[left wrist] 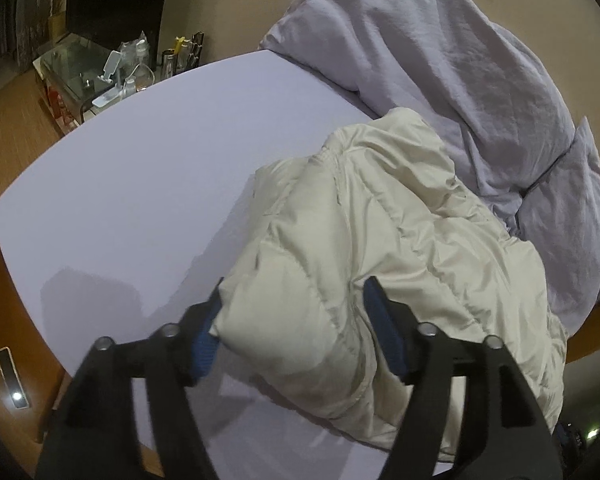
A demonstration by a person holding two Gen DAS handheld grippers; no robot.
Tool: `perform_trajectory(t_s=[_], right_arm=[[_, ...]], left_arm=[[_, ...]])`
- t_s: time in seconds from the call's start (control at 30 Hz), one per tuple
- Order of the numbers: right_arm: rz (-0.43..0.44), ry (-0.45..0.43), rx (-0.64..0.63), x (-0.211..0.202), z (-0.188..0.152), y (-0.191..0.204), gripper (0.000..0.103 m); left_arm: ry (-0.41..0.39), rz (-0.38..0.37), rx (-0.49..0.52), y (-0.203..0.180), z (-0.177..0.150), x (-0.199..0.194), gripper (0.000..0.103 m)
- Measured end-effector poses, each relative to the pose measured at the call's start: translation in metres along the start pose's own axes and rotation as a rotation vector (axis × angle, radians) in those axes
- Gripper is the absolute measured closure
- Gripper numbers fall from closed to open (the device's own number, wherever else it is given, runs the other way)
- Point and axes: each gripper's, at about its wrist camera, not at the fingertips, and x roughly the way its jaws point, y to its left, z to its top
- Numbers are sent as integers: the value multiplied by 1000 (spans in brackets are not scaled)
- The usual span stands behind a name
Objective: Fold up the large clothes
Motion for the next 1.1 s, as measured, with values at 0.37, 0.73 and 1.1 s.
perform_trajectory(t_s=[0.37,0.73,1.1], right_arm=[[81,58,-268,33,-11,107,28],[12,68,-383,69,-42,133,18],[17,61,-424,73,-47,135,17]], left_arm=[[32,-31,-99,-1,-2,25,22],[-28,-86,-140,-10,6,11,67],[-126,-252,-43,-66,19,-41,77]])
